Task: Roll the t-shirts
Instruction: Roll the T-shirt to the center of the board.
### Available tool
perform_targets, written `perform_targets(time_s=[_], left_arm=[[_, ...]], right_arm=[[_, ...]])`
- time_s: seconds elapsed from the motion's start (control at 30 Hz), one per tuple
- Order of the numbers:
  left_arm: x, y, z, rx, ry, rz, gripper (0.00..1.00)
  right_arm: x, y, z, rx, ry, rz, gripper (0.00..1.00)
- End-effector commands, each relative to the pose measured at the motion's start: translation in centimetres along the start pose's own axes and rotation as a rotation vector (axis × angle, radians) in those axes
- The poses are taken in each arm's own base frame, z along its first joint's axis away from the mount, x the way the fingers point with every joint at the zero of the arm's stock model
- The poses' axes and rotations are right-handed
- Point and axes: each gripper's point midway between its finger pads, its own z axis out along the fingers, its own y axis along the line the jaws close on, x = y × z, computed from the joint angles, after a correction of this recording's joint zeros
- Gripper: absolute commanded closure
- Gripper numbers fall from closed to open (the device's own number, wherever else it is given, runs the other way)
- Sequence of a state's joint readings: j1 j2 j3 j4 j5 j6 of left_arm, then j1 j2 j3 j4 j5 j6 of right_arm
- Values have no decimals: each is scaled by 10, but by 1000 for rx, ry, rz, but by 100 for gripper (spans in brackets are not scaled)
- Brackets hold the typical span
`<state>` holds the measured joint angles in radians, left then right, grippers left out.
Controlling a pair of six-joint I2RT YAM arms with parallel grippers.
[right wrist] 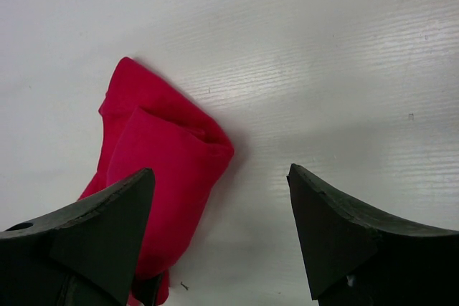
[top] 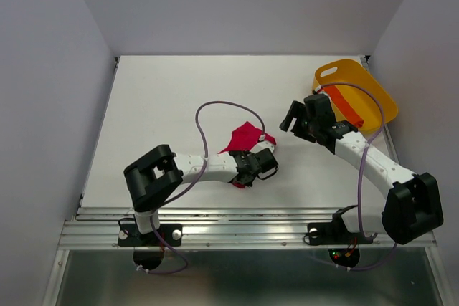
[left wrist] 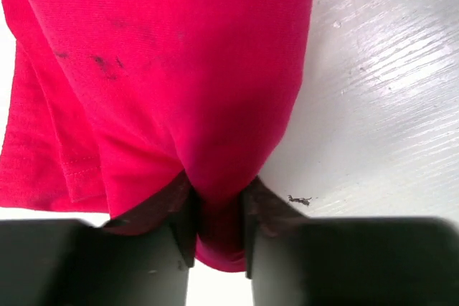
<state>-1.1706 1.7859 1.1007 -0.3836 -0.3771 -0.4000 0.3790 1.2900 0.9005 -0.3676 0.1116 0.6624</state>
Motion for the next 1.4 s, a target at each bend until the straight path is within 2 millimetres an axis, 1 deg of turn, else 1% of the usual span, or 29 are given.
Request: perform_targets(time_s=[0.0, 0.1, 0.17, 0.2, 0.23, 0.27, 0.3, 0.33, 0.37, 0.4, 0.43, 0.47, 0.5, 0.53, 0.57, 0.6, 0.63, 0.7, 0.77, 0.83, 0.9, 0.97, 1.1, 1.17, 1.2, 1.23, 1.27, 1.33, 1.37], left_arm=[[-16, -6, -3, 90, -20, -45, 82], [-29, -4, -13, 182, -44, -95, 100], [-37, -1, -21, 283, -60, -135, 100], [-38, -8, -27, 366, -50, -143, 100], [-44, -1, -30, 411, -68, -176, 100], [-46, 0, -32, 452, -72, -182, 100], [-48, -8, -39, 549, -71, -188, 100], [-47, -7, -42, 588, -73, -198, 100], [-50, 1, -42, 614, -77, -228, 100], [-49, -5, -49, 699, -63, -238, 100], [-48, -6, -49, 742, -68, -250, 100], [-50, 2, -47, 767, -69, -279, 100], [-49, 2, -48, 802, -61, -293, 100], [-44, -2, -51, 875, -41, -305, 100], [-45, -2, -51, 913, -44, -316, 100], [-48, 0, -54, 973, -44, -341, 100], [-39, -1, -49, 997, -7, -361, 100], [-37, 0, -47, 1046, 12, -386, 100], [-33, 2, -45, 1101, 33, -431, 100], [-38, 10, -46, 1138, 15, -467, 100], [-38, 14, -48, 1151, 19, -504, 100], [-42, 20, -48, 1161, 10, -521, 100], [-42, 28, -46, 1170, 13, -555, 100], [-39, 31, -43, 1168, 21, -576, 100], [-39, 32, -43, 1173, 24, -579, 100], [-38, 32, -42, 1174, 29, -582, 100], [-38, 32, -42, 1175, 29, -583, 100], [-37, 32, -41, 1178, 34, -585, 100], [-36, 32, -40, 1179, 40, -588, 100]], right_arm=[[-8, 5, -8, -23, -29, 10, 19], [-8, 6, -9, -27, -26, 8, 19], [-9, 7, -9, -33, -27, 7, 19], [-7, 7, -9, -34, -22, 5, 19], [-9, 8, -10, -39, -26, 2, 19], [-8, 8, -10, -40, -21, 1, 19], [-9, 9, -11, -46, -22, -1, 19], [-8, 9, -10, -46, -17, -3, 19], [-7, 9, -11, -47, -14, -4, 19], [-8, 12, -12, -57, -11, -7, 19], [-8, 12, -12, -60, -8, -15, 19], [-7, 13, -12, -65, -2, -20, 19], [-7, 15, -12, -72, 4, -26, 19], [-7, 20, -14, -97, 13, -46, 19], [-6, 23, -14, -110, 21, -56, 19], [-1, 29, -15, -148, 58, -71, 20], [0, 33, -15, -166, 70, -94, 20], [8, 42, -16, -221, 123, -123, 20], [14, 44, -12, -237, 157, -149, 24], [20, 48, -10, -258, 179, -168, 29], [25, 53, -9, -279, 189, -183, 32], [34, 63, -8, -313, 213, -203, 39], [45, 71, -3, -333, 240, -207, 56], [53, 77, -1, -347, 253, -210, 61], [56, 80, -1, -351, 258, -212, 66], [61, 85, -1, -365, 265, -218, 67], [63, 84, 2, -359, 270, -215, 67], [74, 92, 5, -371, 292, -233, 70], [74, 98, 6, -381, 288, -235, 70]])
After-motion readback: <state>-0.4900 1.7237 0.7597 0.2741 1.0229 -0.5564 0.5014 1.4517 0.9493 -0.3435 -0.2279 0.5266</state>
